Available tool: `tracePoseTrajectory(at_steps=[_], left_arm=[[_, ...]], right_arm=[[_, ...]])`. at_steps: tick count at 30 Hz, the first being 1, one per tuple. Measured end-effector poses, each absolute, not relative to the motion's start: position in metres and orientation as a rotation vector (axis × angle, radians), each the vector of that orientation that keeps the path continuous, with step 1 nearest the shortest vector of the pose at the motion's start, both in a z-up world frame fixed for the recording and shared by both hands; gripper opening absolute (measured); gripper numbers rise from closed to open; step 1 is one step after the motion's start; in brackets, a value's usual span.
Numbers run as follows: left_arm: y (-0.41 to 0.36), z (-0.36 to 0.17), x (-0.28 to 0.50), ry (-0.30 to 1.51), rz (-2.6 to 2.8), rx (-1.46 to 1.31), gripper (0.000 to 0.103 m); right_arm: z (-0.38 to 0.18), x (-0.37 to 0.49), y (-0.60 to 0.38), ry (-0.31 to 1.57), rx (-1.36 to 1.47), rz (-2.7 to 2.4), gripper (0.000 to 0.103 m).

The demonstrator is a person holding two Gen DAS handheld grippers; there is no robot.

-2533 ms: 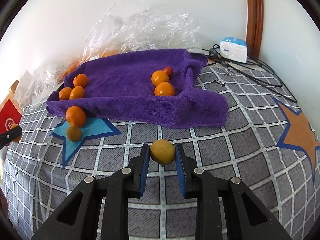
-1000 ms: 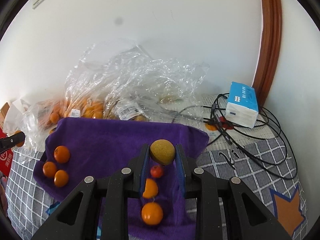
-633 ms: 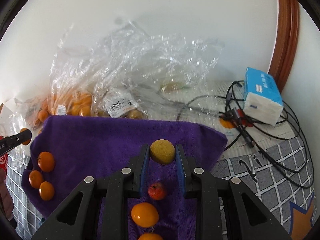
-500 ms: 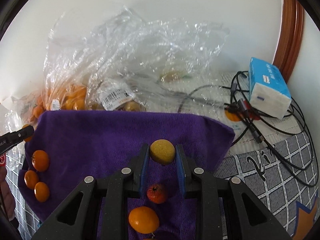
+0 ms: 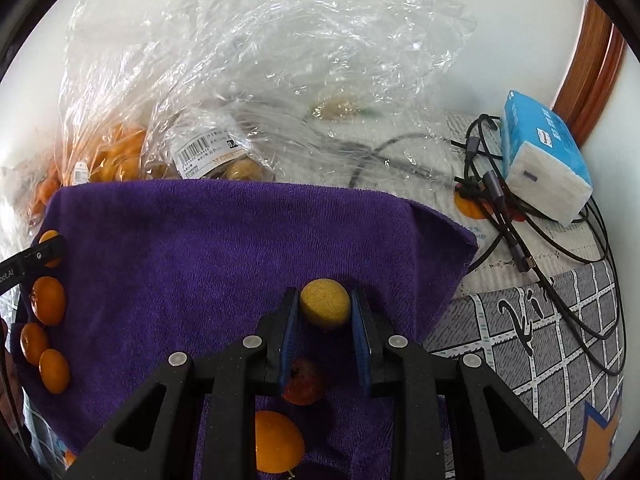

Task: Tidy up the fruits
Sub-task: 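Carry both fruits onto the purple towel and open both grippers, then grasp another small yellow fruit on the star mat with the right gripper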

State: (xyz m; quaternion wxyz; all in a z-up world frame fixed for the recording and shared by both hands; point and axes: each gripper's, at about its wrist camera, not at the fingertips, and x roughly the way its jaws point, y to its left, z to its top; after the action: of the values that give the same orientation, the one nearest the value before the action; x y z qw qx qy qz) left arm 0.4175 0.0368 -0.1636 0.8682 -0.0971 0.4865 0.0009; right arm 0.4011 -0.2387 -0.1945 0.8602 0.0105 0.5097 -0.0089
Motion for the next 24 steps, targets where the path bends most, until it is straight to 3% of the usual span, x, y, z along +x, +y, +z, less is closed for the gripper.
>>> tracePoseTrajectory(at_steps=[4, 9, 15, 24], left_arm=[[0.033, -0.165, 0.416, 1.004, 0.007, -0.198, 0.034], [0.037, -0.145, 0.404, 0.953, -0.001, -0.202, 0.051], [0.052, -0.113, 0.367, 0.891, 0.011, -0.199, 0.052], [0.091, -0.085, 0.277, 0.834, 0.075, -0.196, 0.052]], right_arm=[[-0.192, 0.4, -0.237, 1.066, 0.019, -0.011, 0.035], [-0.173, 0.378, -0.23, 1.021, 0.001, -0.012, 0.05], [-0.142, 0.336, -0.217, 0.922, -0.038, -0.028, 0.061], [-0.121, 0.272, -0.21, 0.843, 0.037, -0.058, 0.062]])
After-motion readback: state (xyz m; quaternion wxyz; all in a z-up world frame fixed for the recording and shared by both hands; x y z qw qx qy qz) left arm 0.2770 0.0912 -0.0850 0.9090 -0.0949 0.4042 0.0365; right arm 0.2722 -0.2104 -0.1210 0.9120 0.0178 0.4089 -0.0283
